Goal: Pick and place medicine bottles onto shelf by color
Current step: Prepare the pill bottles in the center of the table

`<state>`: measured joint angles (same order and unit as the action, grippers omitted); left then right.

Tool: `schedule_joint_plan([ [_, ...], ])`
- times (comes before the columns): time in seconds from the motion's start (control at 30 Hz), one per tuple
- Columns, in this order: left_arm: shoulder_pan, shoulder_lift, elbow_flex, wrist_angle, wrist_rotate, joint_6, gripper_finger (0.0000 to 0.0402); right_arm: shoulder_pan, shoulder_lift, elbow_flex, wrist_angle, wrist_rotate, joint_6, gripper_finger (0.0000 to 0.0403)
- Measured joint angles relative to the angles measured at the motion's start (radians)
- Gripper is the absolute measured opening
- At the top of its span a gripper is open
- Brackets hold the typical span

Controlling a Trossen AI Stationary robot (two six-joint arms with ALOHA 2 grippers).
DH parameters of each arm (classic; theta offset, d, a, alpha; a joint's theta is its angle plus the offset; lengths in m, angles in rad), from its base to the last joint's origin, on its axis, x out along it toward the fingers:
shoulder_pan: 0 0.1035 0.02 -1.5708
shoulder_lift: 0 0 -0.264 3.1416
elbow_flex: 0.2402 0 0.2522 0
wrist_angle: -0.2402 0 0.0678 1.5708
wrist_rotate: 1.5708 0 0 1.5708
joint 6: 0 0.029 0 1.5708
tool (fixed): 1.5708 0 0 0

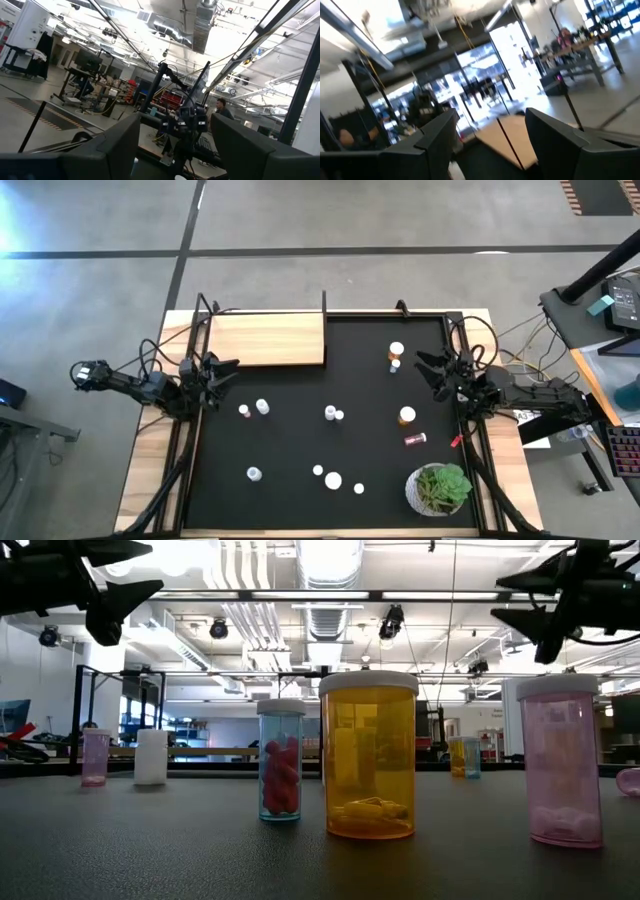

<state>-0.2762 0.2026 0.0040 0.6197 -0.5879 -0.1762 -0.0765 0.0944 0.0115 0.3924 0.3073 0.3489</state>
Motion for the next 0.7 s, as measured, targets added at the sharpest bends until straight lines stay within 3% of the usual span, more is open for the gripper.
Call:
schedule_joint_plan([
  [0.43, 0.0, 0.0, 0.0, 0.0, 0.0, 0.0, 0.0228, 0.0, 0.068, 0.002, 0.306, 0.0, 0.021, 0.0228],
  [0.57, 0.0, 0.0, 0.0, 0.0, 0.0, 0.0, 0.0228, 0.0, 0.142, 0.076, 0.285, 0.048, 0.037, 0.0228],
  [0.7, 0.0, 0.0, 0.0, 0.0, 0.0, 0.0, 0.0228, 0.0, 0.245, 0.226, 0.175, 0.105, -0.058, 0.0228],
])
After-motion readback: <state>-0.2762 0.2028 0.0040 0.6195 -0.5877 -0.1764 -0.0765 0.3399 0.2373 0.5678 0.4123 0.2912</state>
